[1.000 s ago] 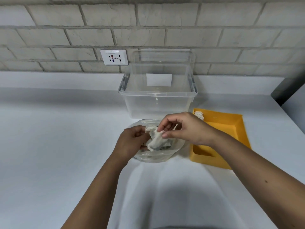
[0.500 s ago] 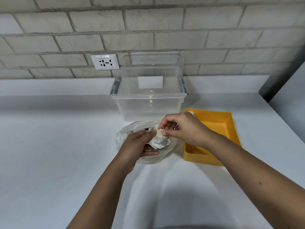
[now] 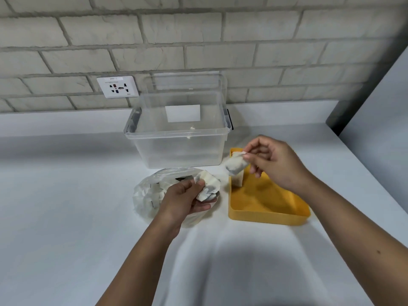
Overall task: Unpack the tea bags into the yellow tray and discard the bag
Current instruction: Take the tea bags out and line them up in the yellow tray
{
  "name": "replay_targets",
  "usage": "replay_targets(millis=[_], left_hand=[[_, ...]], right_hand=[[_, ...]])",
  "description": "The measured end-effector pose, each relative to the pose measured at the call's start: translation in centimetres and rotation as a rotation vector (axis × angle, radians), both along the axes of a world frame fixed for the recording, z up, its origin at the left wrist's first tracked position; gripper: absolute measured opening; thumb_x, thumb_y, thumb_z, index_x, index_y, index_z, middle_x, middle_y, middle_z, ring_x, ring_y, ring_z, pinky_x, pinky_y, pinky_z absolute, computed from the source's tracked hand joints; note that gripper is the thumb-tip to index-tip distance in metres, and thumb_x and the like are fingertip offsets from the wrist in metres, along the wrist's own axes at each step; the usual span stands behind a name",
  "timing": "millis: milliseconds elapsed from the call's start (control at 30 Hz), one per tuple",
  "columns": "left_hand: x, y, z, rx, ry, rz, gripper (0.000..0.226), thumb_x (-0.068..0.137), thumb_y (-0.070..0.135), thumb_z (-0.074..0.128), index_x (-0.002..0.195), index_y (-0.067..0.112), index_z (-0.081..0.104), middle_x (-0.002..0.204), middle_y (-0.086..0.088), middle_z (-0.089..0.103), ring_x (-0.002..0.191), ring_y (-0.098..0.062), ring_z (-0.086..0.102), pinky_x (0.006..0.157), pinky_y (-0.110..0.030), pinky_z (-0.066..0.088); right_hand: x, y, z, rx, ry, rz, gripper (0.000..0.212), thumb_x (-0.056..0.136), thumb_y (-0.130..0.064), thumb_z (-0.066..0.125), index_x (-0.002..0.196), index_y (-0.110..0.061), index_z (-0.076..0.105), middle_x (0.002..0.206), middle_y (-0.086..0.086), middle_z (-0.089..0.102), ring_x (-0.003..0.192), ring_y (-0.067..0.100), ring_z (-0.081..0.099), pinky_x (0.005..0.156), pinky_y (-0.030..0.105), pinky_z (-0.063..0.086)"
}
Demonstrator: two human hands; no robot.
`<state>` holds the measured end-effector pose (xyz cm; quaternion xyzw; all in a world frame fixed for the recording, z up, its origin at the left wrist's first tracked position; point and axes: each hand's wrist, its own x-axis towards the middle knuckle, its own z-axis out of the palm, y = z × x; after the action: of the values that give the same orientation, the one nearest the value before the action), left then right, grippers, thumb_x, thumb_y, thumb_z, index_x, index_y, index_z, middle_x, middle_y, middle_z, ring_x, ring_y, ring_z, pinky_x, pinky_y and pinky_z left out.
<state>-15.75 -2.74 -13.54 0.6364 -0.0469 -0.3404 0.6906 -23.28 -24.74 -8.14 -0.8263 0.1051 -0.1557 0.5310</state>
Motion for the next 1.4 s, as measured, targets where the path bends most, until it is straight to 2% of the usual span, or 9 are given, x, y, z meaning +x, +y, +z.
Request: replay_targets(millis=[200,333,500,767,900,1100,1233,1300,1400], left_hand=[[1.2,-1.2,-1.1,0.104,-0.118,0.018,0.02,0.098,0.021,0.06,0.096,0.007,0.073,0.09,-0.01,0.077,0.082,-0.017,0.074,0.068,-0.027,0.062],[1.3,-2.5,-2.1,0.148,-0.182,-0.012,0.021,0.098,0.02,0.06,0.096,0.002,0.072,0.091,-0.022,0.073,0.084,-0.022,0.073,0.069,-0.028,0.062],[1.2,-3.5,-3.0,0.204,-0.28,-0.065,0.027,0.098,0.022,0.06,0.09,-0.002,0.067,0.086,-0.029,0.067,0.079,-0.021,0.071,0.069,-0.031,0.062],[1.0,-4.2,-3.7,0.25,-0.267,-0.118,0.021,0.097,0.025,0.062,0.096,0.005,0.07,0.083,-0.015,0.075,0.079,-0.017,0.075,0.076,-0.035,0.062],[0.8,-4.3,-3.9,0.259,-0.26,-0.126,0.024,0.096,0.024,0.063,0.097,0.001,0.069,0.089,-0.028,0.07,0.082,-0.023,0.075,0.08,-0.041,0.062],[0.7,-4.5,-3.3,0.237,-0.219,-0.106,0.025,0.097,0.02,0.062,0.099,-0.004,0.068,0.09,-0.028,0.07,0.074,-0.011,0.072,0.067,-0.025,0.061],[0.7,-4.2,-2.5,0.175,-0.172,-0.05,0.02,0.098,0.02,0.06,0.1,0.004,0.071,0.083,-0.02,0.073,0.08,-0.017,0.071,0.063,-0.022,0.059],[0.6,-4.1,-1.9,0.142,-0.162,-0.046,0.019,0.098,0.02,0.06,0.1,0.005,0.071,0.08,-0.01,0.076,0.081,-0.019,0.074,0.064,-0.025,0.061],[0.3,-4.3,-1.0,0.101,-0.145,-0.048,0.019,0.099,0.021,0.059,0.1,0.006,0.071,0.084,-0.012,0.077,0.081,-0.022,0.076,0.063,-0.027,0.061]], right_hand=[[0.1,-4.1,-2.8,-0.176,0.3,-0.018,0.007,0.085,-0.006,0.071,0.088,-0.013,0.072,0.073,0.006,0.069,0.062,0.015,0.066,0.066,0.032,0.059],[2.0,-3.7,-6.1,-0.19,0.421,0.019,0.009,0.081,-0.011,0.077,0.082,-0.019,0.073,0.075,0.001,0.072,0.066,0.017,0.066,0.066,0.029,0.055],[4.8,-2.9,-8.5,-0.347,0.373,-0.064,0.009,0.079,-0.015,0.079,0.086,-0.014,0.073,0.08,0.001,0.07,0.076,0.015,0.065,0.071,0.025,0.052],[5.5,-3.0,-9.4,-0.397,0.325,-0.09,0.012,0.077,-0.014,0.08,0.081,-0.017,0.069,0.075,-0.012,0.056,0.066,0.001,0.053,0.064,0.016,0.043],[5.7,-3.0,-9.7,-0.399,0.313,-0.099,0.013,0.077,-0.014,0.08,0.082,-0.017,0.069,0.078,-0.008,0.06,0.066,0.001,0.053,0.062,0.015,0.042],[5.1,-3.0,-9.3,-0.442,0.3,-0.126,0.02,0.076,-0.02,0.08,0.09,-0.022,0.065,0.087,-0.005,0.06,0.072,0.006,0.053,0.069,0.023,0.046],[3.0,-1.2,-6.4,-0.238,0.16,-0.194,0.016,0.078,-0.028,0.079,0.089,-0.022,0.071,0.082,-0.007,0.065,0.065,-0.002,0.053,0.064,0.014,0.044],[1.4,0.4,-4.9,-0.064,0.178,-0.126,0.017,0.074,-0.036,0.081,0.08,-0.022,0.072,0.075,-0.004,0.069,0.061,-0.001,0.055,0.061,0.016,0.046],[-0.3,2.2,-4.4,-0.058,0.269,-0.151,0.031,0.065,-0.049,0.084,0.074,-0.024,0.068,0.066,-0.003,0.067,0.059,0.004,0.058,0.058,0.023,0.048]])
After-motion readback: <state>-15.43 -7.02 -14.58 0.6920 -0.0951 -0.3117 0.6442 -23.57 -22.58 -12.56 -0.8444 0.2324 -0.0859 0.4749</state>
